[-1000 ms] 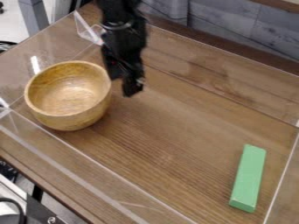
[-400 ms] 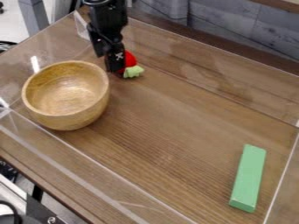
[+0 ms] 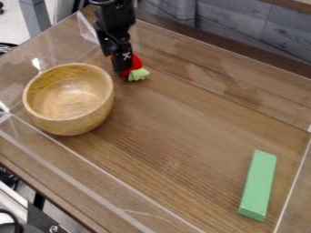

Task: Move the red fruit to the right

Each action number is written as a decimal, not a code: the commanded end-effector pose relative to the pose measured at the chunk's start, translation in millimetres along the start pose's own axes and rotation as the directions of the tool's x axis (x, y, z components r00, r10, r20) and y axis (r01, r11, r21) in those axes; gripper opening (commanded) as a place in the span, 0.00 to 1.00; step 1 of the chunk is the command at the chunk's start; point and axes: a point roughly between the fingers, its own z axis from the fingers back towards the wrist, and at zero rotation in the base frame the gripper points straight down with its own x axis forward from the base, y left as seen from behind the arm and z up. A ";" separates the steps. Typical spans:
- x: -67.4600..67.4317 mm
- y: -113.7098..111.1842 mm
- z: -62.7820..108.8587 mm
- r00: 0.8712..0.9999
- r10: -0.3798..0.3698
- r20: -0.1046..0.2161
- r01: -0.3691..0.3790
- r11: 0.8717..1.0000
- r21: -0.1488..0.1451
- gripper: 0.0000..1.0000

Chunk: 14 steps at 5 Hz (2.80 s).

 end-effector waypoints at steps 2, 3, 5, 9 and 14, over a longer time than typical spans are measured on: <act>9.4 18.8 20.4 0.998 -0.013 0.057 0.011 1.000 0.023 1.00; 15.7 10.2 16.3 0.998 0.015 0.069 -0.015 1.000 0.006 1.00; 21.2 -0.8 10.2 0.995 0.067 0.074 -0.069 0.997 0.018 1.00; 22.8 20.1 22.1 0.994 -0.006 0.105 0.002 0.999 0.037 1.00; 33.0 -8.0 -18.5 0.995 0.076 0.058 -0.076 0.997 0.002 0.00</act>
